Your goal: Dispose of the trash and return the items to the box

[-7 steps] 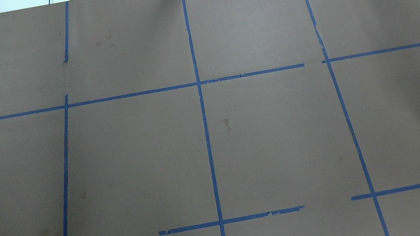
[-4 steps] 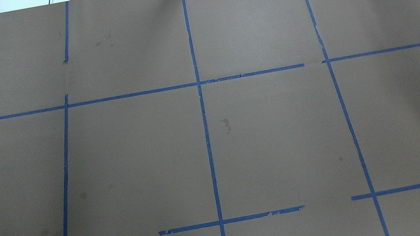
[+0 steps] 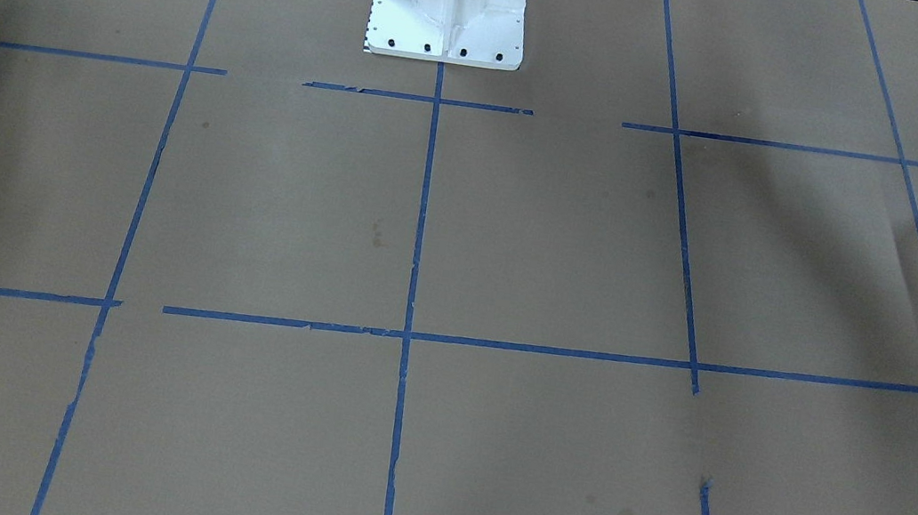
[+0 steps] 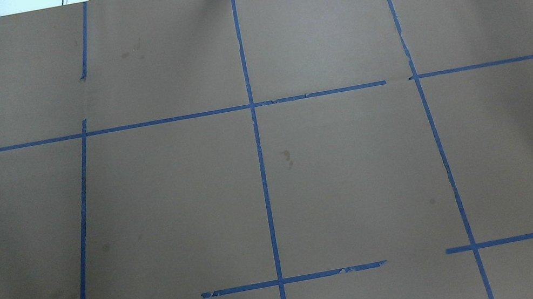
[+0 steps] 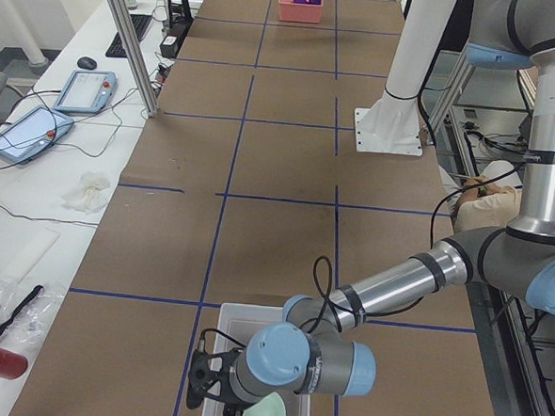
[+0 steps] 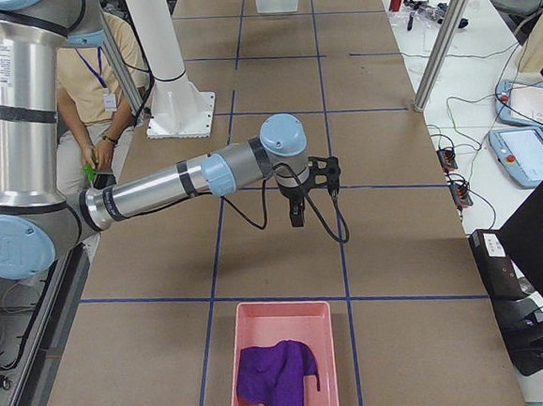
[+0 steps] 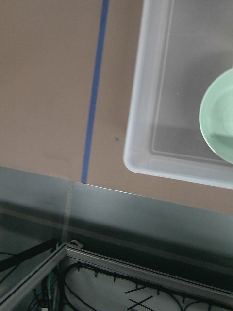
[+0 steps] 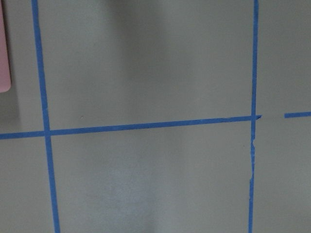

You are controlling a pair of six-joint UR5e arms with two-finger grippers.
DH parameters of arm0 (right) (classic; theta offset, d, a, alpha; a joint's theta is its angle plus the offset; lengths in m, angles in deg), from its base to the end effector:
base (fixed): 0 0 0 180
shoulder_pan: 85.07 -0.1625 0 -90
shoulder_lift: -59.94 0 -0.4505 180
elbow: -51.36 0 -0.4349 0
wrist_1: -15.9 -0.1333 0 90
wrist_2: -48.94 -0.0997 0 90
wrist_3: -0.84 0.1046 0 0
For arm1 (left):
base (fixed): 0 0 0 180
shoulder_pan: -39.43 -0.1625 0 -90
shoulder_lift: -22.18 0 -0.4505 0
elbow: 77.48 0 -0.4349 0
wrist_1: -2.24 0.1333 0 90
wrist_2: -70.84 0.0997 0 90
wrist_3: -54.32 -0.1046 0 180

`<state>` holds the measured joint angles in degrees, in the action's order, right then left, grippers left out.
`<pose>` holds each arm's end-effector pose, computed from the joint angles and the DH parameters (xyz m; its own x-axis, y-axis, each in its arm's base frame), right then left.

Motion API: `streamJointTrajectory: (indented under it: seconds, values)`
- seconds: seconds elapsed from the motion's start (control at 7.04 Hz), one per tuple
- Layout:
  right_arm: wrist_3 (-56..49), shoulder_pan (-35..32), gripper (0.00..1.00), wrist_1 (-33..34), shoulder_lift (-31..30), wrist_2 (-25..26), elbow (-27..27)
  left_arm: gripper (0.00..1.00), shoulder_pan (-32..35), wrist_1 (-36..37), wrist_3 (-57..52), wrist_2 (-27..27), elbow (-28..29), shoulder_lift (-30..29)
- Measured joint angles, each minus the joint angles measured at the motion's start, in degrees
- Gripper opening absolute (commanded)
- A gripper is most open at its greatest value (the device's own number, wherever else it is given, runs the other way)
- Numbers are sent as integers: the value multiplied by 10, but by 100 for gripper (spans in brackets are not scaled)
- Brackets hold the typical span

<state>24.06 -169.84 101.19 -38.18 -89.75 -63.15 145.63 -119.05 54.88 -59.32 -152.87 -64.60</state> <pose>0.0115 -0.4745 0.5143 0.6150 0.0635 0.7860 -0.1713 0.9837 0.0545 -0.2039 -0.4659 0.8000 0.7731 -0.0782 -0.6295 0.2789 0.9332 0.2266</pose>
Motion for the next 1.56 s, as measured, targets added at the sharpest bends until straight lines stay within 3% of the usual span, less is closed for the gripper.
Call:
streamJointTrajectory:
  seconds: [0.43, 0.71, 1.28, 1.56]
  values:
    - [-6, -13, 100, 5, -4, 30, -1, 100, -114, 175, -2, 1, -223, -11]
    - [-6, -9, 100, 6, -6, 37, -3, 100, -189, 280, 32, -9, -326, -30]
    - [-6, 4, 100, 6, -4, 60, 9, 100, -275, 298, 100, -85, -397, -33]
    - [-6, 5, 100, 5, -1, 59, 22, 100, -286, 298, 100, -91, -413, -28]
